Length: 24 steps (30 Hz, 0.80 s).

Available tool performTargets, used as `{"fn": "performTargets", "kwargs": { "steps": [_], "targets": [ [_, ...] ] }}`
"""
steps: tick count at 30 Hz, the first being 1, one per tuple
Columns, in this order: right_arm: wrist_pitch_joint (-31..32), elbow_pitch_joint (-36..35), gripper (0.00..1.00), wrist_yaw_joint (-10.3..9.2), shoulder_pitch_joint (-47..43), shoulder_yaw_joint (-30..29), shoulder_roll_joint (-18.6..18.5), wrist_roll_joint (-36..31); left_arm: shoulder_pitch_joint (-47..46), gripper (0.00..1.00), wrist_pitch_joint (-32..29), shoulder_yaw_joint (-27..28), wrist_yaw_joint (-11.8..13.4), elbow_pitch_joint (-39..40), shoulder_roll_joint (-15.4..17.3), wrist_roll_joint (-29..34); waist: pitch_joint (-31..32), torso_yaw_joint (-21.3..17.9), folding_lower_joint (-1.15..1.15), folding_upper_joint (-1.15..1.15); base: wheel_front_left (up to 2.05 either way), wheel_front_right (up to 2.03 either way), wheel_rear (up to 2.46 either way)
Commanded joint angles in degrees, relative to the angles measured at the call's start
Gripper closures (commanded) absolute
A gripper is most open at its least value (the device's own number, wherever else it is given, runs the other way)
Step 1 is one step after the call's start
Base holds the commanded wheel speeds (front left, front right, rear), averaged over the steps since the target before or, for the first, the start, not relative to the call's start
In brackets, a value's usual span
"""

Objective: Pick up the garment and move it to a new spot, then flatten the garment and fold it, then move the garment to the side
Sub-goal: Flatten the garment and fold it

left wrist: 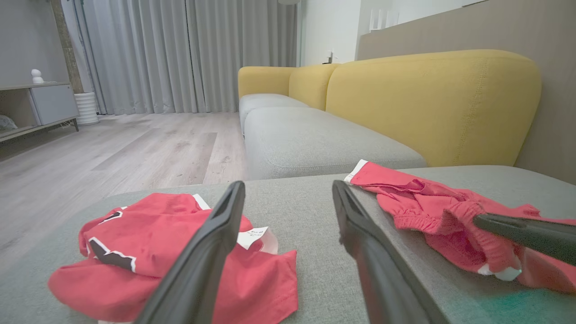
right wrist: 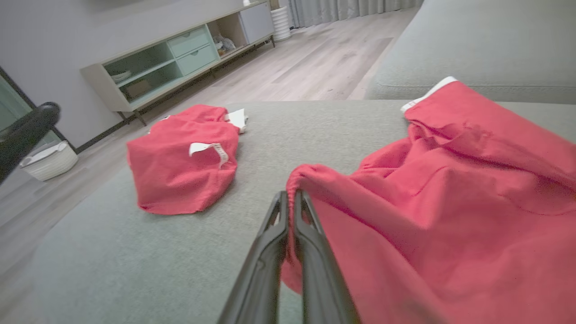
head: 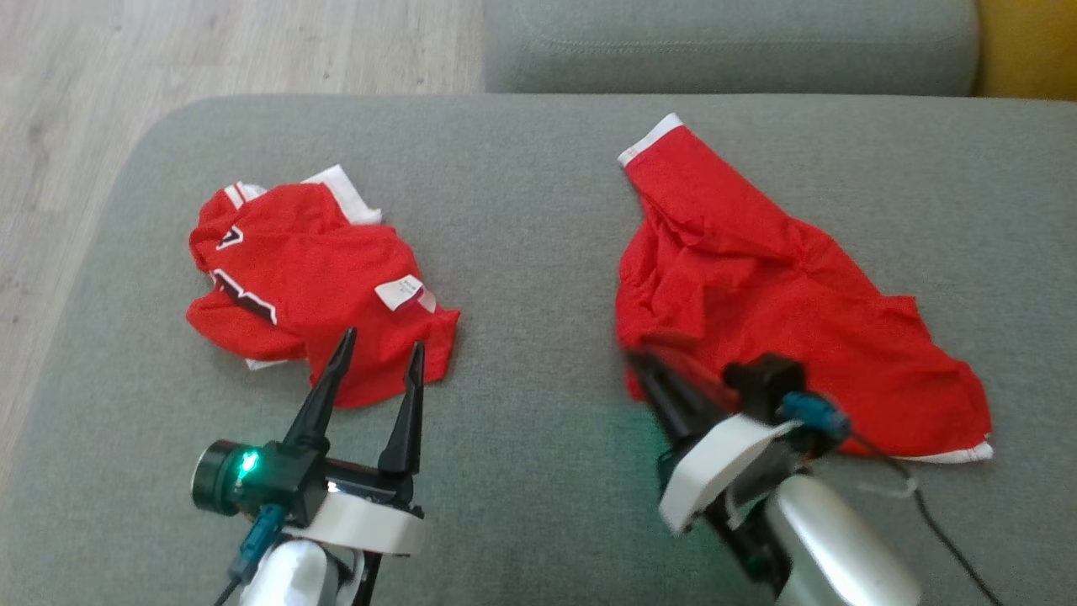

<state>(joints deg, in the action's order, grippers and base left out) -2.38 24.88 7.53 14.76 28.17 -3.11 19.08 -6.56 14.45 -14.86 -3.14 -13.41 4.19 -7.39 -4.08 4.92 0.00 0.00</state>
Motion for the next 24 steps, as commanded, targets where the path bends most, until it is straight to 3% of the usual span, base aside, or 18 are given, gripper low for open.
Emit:
{"fn": "performTargets", "kwargs": {
  "steps": [1, 14, 15, 24],
  "targets": [
    [0.4, -1.3, 1.00, -0.04, 3.3, -1.3, 0.2, -1.4, -2.1, 0.00, 0.5, 1.7, -0.3, 2.1, -0.1, 0.5, -1.0, 0.6, 0.00, 0.00, 0.00, 0.00, 0.00],
    [2.0, 11.6, 1.00, -0.04, 13.1, -9.0, 0.2, -8.2, -4.9, 0.00, 0.5, 0.0, -1.1, 0.9, -0.7, 0.4, -4.7, 3.9, 0.00, 0.00, 0.00, 0.00, 0.00],
    [1.5, 12.8, 0.01, -0.04, 13.8, -9.0, 0.2, -8.8, -5.0, 0.00, 0.5, -0.1, -1.1, 0.9, -0.8, 0.4, -4.8, 4.0, 0.00, 0.00, 0.00, 0.00, 0.00],
    [-5.0, 15.8, 0.00, -0.04, 15.8, -9.0, 0.2, -6.5, -5.5, 0.00, 0.5, 0.4, -0.9, 0.5, -0.9, 0.4, -3.5, 1.8, 0.00, 0.00, 0.00, 0.00, 0.00]
  ]
}}
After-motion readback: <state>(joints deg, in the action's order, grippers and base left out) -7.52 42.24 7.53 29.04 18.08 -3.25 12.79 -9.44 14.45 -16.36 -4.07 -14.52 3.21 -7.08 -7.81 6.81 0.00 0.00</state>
